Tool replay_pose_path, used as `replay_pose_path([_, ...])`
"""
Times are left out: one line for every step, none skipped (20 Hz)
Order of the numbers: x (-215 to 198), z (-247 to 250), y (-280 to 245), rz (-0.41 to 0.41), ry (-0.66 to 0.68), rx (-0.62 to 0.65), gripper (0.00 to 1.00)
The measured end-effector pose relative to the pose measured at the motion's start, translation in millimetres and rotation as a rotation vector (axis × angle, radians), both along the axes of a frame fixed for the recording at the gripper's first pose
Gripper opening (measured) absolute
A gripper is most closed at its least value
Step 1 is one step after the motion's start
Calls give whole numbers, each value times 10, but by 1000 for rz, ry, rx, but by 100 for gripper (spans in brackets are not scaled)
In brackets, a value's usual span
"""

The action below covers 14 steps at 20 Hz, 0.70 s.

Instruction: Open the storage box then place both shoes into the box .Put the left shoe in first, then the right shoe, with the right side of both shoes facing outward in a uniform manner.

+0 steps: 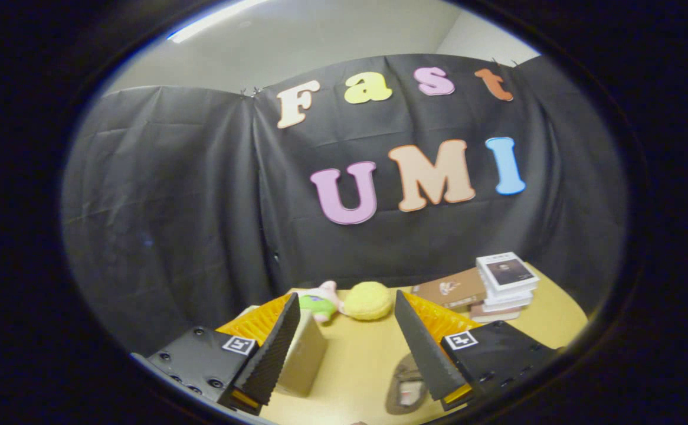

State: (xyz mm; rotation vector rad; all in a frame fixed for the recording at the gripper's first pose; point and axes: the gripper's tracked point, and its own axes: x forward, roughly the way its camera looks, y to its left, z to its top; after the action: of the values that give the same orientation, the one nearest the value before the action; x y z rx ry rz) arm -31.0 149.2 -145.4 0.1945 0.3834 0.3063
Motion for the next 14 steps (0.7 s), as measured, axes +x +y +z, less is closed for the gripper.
replay_pose_path([0,-99,-188,-22,4,-24,100])
replay_pose_path([13,-192,-330,-36,9,-47,100])
replay_pose_path([21,-291,-468,-48,13,-76,100])
replay_pose_path([22,-401,-617,-56,21,-105,100])
replay_pose_path([6,-519,-710,-54,25,-132,100])
replay_pose_path([-3,-637,-792,-51,32,-162,100])
replay_pose_path([-27,-789,-886,-44,45,-191,100])
replay_pose_path([-58,-930,-946,-39,64,-209,100])
replay_pose_path([-77,-1048,-988,-39,85,-218,100])
replay_pose_path([-114,-1198,-1022,-33,110,-224,100])
replay_pose_path([-158,-1357,-1071,-33,137,-236,100])
replay_pose_path([-195,-1537,-1114,-26,168,-248,100])
replay_pose_path([-234,-1702,-1116,-15,200,-259,100])
replay_pose_path([-275,-1867,-1091,5,238,-266,100])
